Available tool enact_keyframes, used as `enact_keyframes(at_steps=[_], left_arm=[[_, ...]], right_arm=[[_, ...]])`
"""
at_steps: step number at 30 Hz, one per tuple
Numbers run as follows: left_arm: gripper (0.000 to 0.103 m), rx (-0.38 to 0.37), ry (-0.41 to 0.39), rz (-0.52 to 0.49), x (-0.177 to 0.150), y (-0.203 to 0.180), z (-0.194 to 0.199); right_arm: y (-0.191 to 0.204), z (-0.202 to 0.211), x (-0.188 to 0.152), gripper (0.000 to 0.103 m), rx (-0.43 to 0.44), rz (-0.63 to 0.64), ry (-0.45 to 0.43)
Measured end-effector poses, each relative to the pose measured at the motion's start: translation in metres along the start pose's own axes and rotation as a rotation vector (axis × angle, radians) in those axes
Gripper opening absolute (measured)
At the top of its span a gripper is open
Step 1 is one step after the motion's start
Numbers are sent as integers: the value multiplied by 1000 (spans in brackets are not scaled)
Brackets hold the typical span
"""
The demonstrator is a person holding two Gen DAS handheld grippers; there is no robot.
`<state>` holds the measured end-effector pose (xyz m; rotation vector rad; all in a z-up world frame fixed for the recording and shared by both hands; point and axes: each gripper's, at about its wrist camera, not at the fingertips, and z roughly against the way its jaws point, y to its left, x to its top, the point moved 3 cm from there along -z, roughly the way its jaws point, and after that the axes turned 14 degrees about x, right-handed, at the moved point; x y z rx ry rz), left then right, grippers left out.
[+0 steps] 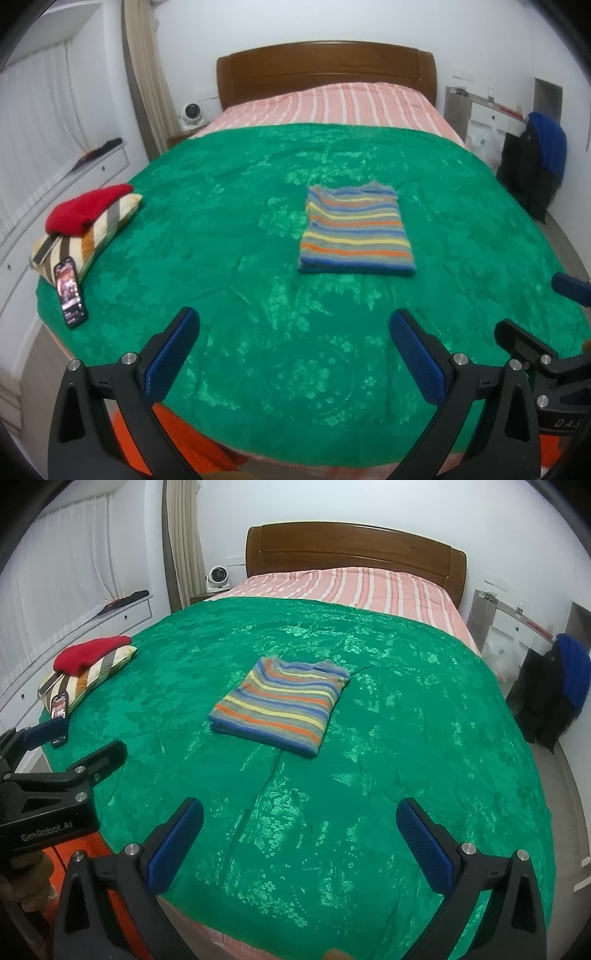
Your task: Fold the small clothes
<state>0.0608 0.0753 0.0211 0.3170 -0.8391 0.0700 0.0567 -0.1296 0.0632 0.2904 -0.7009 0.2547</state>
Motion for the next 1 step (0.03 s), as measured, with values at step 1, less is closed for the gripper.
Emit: enact_keyframes(at_steps=[1], left_arm=[[103, 7, -7, -1, 0, 0, 1]], right_arm=[[0, 0, 1, 103, 2, -1, -3]])
